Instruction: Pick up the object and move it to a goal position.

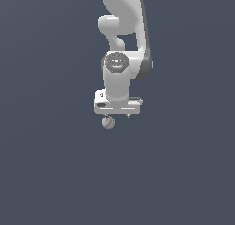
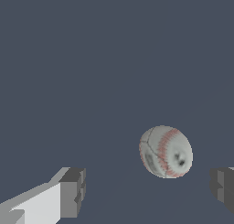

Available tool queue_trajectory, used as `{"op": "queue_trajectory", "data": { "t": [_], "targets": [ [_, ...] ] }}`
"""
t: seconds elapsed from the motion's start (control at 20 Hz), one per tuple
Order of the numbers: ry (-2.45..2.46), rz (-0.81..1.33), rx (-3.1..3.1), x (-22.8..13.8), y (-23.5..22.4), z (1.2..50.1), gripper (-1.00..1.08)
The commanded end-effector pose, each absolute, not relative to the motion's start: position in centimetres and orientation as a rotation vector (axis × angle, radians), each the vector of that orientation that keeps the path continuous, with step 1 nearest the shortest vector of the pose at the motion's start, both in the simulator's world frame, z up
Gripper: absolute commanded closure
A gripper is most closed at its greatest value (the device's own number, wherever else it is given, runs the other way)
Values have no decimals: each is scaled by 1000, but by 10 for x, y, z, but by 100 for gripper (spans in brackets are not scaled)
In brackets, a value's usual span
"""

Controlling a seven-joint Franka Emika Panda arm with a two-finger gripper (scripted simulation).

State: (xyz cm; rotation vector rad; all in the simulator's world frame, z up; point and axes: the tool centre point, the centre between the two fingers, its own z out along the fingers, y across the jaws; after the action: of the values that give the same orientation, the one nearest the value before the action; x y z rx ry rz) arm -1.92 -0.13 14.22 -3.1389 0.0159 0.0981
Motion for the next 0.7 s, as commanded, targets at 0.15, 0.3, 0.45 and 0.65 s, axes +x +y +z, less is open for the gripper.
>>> {"op": "queue_trajectory", "data": {
  "t": [0.15,0.3,0.45,0.65],
  "targets": [
    [26,93,-3140,-18,-6,145,-92],
    [53,80,-3144,-15,-21,153,-92],
    [71,71,-3147,-13,-31,159,-92],
    [71,72,-3146,-13,-30,159,-92]
  ]
}}
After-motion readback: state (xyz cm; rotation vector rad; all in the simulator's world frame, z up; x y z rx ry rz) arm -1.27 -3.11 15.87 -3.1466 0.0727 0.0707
